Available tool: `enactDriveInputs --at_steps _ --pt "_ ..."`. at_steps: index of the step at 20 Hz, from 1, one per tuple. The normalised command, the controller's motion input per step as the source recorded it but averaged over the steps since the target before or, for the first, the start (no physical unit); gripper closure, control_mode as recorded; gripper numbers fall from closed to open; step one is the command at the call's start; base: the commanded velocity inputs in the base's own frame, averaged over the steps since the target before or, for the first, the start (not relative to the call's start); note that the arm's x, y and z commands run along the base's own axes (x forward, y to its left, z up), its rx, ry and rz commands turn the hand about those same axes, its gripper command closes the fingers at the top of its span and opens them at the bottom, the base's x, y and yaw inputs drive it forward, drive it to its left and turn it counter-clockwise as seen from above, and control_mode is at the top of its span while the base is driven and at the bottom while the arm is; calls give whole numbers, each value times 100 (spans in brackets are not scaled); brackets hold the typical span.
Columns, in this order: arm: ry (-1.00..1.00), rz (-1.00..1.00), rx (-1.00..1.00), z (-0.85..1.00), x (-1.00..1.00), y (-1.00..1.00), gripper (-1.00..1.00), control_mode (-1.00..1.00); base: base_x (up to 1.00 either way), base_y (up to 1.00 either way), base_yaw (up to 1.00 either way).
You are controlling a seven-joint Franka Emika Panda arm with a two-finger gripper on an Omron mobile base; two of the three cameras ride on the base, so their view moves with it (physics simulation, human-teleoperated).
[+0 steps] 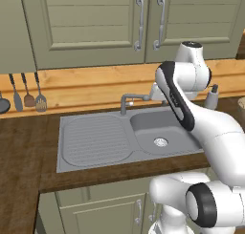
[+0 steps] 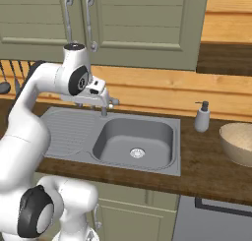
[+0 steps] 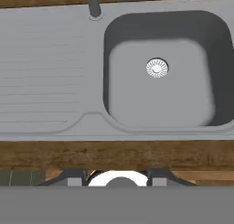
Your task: Open the cabinet, pick up the bread from the cabinet and place it in the basket. Then move the basket to the dining counter.
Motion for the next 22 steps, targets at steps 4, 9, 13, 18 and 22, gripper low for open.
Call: enactDriveInputs --at_steps 4,9,13,18,22 --pt "-10 8 -3 0 -84 9 -100 -100 0 0 0" --pt "-41 2 -6 53 -77 10 -100 -100 0 0 0" --pt "-54 0 -1 99 -13 0 -100 -100 0 0 0" --pt "-40 2 0 95 0 -1 -100 -100 0 0 0" --pt "-39 0 0 88 5 0 -100 -100 0 0 0"
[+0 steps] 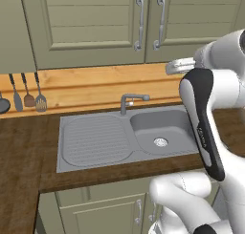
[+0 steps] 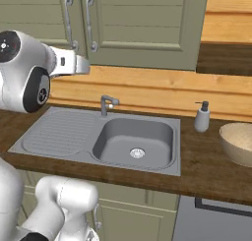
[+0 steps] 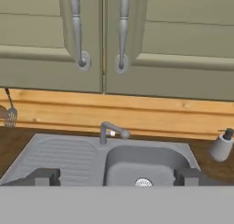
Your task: Open the cabinet, pick up the bread from the cabinet and place it in the basket. Then move the basket to the dining counter.
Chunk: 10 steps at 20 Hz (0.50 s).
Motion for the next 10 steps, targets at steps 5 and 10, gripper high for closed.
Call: enactDriveInputs --at_steps 5,10 --pt "-19 0 0 72 21 0 -100 -100 0 0 0" --pt "0 -1 0 58 40 0 -100 -100 0 0 0"
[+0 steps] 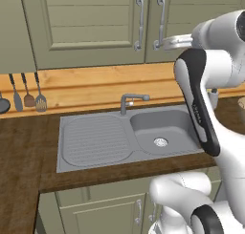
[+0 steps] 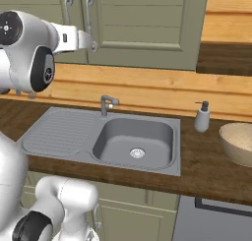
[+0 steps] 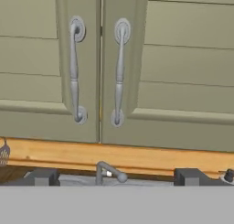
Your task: Open the cabinet, pick up the bread from the cabinet and place it in the basket. Then move the basket to the dining counter.
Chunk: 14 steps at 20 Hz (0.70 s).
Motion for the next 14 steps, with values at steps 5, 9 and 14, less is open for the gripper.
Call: enactDriveInputs --at_steps 5,9,14 --pt "0 0 0 36 35 0 -100 -100 0 0 0" --pt "0 0 0 0 50 0 -100 -100 0 0 0" --pt "0 0 0 -7 69 0 -100 -100 0 0 0"
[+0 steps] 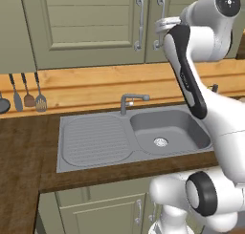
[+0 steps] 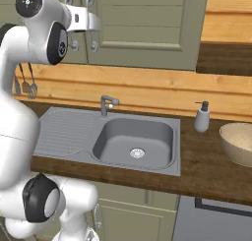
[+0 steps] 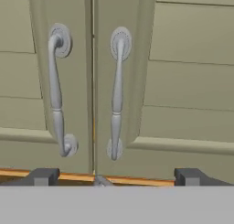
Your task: Open the cabinet, pick up the bread from the cabinet and place it in the basket. Then move the basket to the dining counter.
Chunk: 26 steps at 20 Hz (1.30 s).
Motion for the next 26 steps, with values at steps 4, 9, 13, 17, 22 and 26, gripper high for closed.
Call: enactDriveInputs --at_steps 4,9,13,17,22,26 --pt "0 0 0 -16 71 0 -100 -100 0 0 0" --pt "0 0 0 -17 63 0 -100 -100 0 0 0" --pt "0 0 0 -11 64 0 -100 -100 0 0 0" --pt "0 0 0 -3 64 0 -100 -100 0 0 0" --pt "0 0 0 -21 55 0 100 -100 0 0 0" --pt "0 0 0 -25 44 -1 100 -100 0 0 0"
